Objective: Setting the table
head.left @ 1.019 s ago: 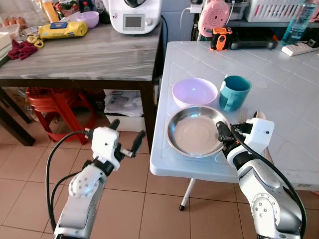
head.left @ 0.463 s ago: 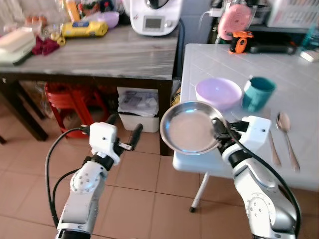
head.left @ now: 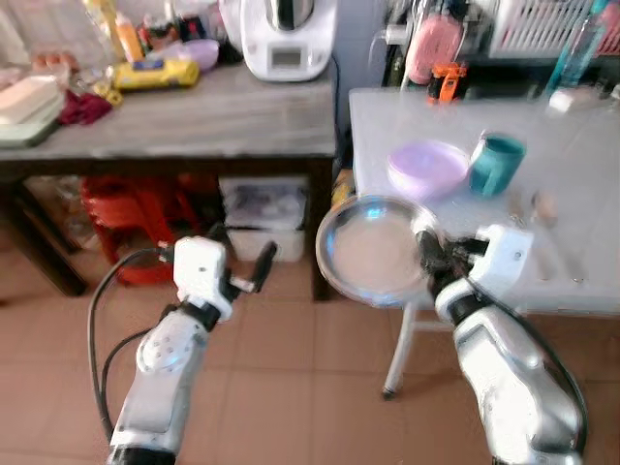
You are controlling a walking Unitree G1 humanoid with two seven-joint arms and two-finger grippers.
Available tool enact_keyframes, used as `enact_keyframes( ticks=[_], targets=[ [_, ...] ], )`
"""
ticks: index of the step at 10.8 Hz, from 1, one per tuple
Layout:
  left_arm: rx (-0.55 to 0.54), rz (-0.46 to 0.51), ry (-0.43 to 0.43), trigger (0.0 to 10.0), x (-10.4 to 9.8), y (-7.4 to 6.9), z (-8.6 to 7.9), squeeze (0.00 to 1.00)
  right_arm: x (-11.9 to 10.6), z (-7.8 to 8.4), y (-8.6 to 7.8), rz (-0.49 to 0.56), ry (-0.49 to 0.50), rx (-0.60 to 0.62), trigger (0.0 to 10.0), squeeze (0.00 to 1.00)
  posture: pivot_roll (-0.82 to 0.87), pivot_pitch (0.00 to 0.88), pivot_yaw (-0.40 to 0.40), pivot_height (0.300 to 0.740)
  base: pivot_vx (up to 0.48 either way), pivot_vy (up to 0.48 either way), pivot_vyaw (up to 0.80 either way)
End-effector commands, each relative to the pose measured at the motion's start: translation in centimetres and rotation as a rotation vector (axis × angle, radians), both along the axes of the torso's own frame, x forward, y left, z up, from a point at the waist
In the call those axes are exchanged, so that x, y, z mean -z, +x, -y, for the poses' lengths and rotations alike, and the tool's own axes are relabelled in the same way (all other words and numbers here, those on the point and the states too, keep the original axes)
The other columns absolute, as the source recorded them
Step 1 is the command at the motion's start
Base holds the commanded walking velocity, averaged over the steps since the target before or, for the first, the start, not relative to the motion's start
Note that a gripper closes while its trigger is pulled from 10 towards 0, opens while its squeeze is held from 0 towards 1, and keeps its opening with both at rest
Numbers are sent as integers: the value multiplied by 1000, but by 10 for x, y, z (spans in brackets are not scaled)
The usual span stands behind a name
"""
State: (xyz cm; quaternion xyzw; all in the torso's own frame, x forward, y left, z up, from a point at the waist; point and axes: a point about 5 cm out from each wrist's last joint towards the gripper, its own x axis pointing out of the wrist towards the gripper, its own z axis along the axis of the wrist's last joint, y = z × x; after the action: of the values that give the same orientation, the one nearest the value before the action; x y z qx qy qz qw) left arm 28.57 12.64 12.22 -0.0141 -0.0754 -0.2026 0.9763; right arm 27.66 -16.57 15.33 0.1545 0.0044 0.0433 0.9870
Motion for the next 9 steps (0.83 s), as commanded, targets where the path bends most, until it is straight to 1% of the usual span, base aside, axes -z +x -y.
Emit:
enact_keyframes(
  ticks=[1, 2, 3, 5, 7, 8, 9],
  targets=[
    [-21, 0, 21, 10000, 1, 1, -7, 0, -4, -6, 0, 16, 15, -18, 10000, 0, -85, 53, 61, 740, 0, 476, 0],
    [-21, 1, 20, 10000, 1, 1, -7, 0, -5, -6, 0, 22, 48, -19, 10000, 0, -85, 53, 60, 740, 0, 480, 0],
    [-21, 0, 19, 10000, 1, 1, -6, 0, -3, -4, 0, 8, 24, -9, 10000, 0, -85, 53, 60, 740, 0, 480, 0],
    [-25, 1, 17, 10000, 2, 2, -6, 0, -1, 2, 3, 2, 7, 25, 10000, 0, -85, 52, 61, 740, 0, 480, 0],
    [-21, 1, 18, 10000, 2, 2, -5, 0, 0, 0, 2, 7, -50, 27, 10000, 0, -81, 49, 63, 740, 0, 478, 0],
    [-21, 0, 18, 10000, 3, 2, -4, 0, 0, 1, 3, 23, -90, 46, 10000, 0, -80, 49, 63, 740, 0, 480, 0],
    [-21, -2, 18, 10000, 3, 1, -4, 0, 0, 0, 3, 38, -96, 34, 10000, 0, -80, 49, 63, 740, 0, 480, 0]
  ],
)
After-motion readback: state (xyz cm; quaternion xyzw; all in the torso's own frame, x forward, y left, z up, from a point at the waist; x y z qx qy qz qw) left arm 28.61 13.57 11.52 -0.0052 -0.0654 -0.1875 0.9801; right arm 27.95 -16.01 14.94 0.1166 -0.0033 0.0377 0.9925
